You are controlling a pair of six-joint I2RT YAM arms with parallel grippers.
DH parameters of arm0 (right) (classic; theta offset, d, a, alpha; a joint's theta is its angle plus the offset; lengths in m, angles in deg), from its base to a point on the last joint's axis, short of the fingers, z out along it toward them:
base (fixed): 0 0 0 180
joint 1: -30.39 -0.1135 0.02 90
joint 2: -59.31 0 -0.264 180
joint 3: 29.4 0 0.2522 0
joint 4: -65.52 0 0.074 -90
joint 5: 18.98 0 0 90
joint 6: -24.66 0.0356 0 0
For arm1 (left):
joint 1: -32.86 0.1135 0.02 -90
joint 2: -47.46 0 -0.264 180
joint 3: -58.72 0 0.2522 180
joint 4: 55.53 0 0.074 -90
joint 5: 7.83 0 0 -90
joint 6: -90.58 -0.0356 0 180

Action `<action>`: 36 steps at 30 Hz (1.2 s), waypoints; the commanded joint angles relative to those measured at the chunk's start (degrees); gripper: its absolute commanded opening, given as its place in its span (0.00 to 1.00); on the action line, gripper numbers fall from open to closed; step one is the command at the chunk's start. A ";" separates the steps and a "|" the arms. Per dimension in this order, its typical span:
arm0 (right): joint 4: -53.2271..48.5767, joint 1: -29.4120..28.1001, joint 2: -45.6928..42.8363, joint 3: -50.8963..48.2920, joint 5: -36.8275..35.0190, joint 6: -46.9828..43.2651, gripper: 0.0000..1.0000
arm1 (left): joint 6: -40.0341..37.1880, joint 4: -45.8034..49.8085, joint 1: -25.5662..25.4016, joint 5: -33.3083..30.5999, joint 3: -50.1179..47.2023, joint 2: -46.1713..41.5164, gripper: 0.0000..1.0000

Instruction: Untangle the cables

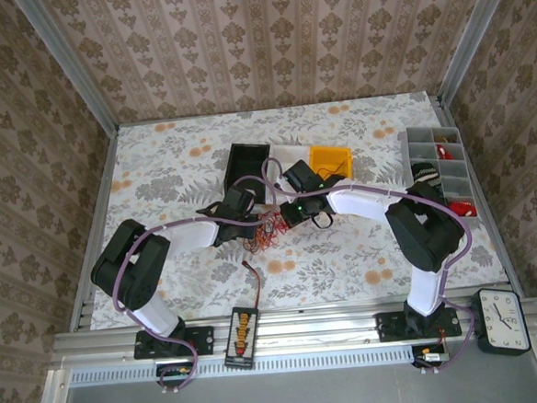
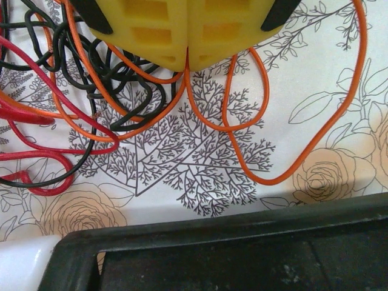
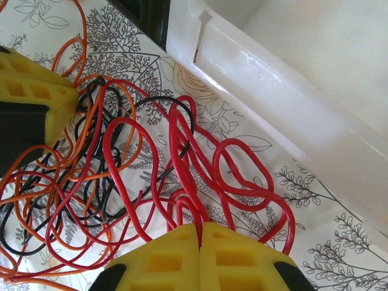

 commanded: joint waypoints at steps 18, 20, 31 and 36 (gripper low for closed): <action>1.66 19.89 -26.94 -7.83 16.04 5.96 0.01 | 11.49 7.83 4.71 -10.62 -3.79 0.98 0.00; 2.42 20.70 -27.18 -7.80 13.96 7.34 0.01 | 10.83 6.58 4.64 -9.14 -3.90 0.54 0.00; 0.63 21.58 -16.53 -2.74 -7.55 12.85 0.04 | 4.46 0.36 3.41 -1.61 -3.79 -2.76 0.00; -0.55 21.94 -11.28 0.87 -11.57 12.84 0.07 | 3.75 0.54 3.41 0.22 -3.53 -2.87 0.00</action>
